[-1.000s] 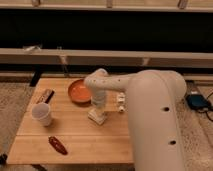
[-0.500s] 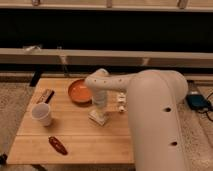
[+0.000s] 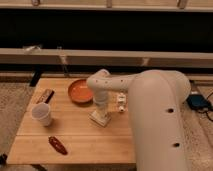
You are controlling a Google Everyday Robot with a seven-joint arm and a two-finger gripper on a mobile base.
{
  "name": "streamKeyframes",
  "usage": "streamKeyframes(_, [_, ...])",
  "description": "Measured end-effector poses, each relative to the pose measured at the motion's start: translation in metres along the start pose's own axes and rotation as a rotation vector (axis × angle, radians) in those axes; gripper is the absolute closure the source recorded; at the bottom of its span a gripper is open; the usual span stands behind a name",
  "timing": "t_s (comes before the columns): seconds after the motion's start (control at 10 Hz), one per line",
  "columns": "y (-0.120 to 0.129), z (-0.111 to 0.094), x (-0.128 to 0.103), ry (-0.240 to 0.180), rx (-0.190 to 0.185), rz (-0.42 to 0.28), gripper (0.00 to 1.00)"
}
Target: Wipe the white sponge on the table
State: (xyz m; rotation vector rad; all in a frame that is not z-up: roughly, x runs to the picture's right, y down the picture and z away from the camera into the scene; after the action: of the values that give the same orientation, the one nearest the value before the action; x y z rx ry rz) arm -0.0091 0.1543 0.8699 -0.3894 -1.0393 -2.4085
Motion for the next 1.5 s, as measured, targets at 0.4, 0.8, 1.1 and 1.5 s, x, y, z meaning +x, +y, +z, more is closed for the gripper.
streamKeyframes(0.4, [-0.003,0.003,-0.013,-0.007,0.006,0.026,1.00])
streamKeyframes(0.8, [-0.005,0.005,-0.020,-0.012,0.010,0.039,1.00])
streamKeyframes(1.1, [-0.009,0.005,-0.028,-0.016,0.013,0.053,1.00])
streamKeyframes(1.5, [-0.013,0.010,-0.046,-0.022,0.024,0.087,1.00])
